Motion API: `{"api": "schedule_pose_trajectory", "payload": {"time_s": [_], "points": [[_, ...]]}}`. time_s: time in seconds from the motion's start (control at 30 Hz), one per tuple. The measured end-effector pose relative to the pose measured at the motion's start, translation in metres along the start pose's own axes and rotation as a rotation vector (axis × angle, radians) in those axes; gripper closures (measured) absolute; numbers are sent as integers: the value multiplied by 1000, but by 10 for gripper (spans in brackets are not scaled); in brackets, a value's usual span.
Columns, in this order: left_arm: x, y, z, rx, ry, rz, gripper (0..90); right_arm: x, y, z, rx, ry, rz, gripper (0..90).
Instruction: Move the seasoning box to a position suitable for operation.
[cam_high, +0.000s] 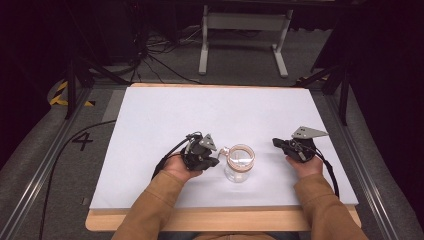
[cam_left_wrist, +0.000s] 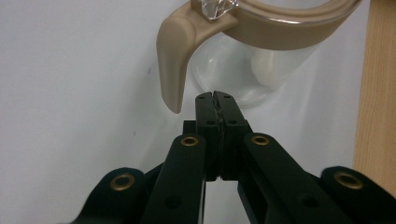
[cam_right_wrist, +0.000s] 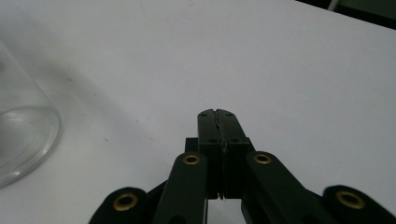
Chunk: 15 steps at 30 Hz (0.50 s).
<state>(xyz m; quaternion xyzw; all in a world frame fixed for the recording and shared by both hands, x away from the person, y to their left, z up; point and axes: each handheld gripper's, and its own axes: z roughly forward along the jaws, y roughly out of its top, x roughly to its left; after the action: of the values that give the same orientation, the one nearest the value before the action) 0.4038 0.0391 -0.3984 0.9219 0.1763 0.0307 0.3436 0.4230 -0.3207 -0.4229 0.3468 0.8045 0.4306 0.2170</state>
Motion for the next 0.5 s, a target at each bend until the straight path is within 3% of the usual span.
{"api": "schedule_pose_trajectory", "payload": {"time_s": [0.2,0.5], "points": [[3,2,4,13,-7,3,899,2,-2,-6,-7,-2,-4,898],[8,3,1,-18,23,-7,898,5,-4,-11,-24,-6,-10,897]]}}
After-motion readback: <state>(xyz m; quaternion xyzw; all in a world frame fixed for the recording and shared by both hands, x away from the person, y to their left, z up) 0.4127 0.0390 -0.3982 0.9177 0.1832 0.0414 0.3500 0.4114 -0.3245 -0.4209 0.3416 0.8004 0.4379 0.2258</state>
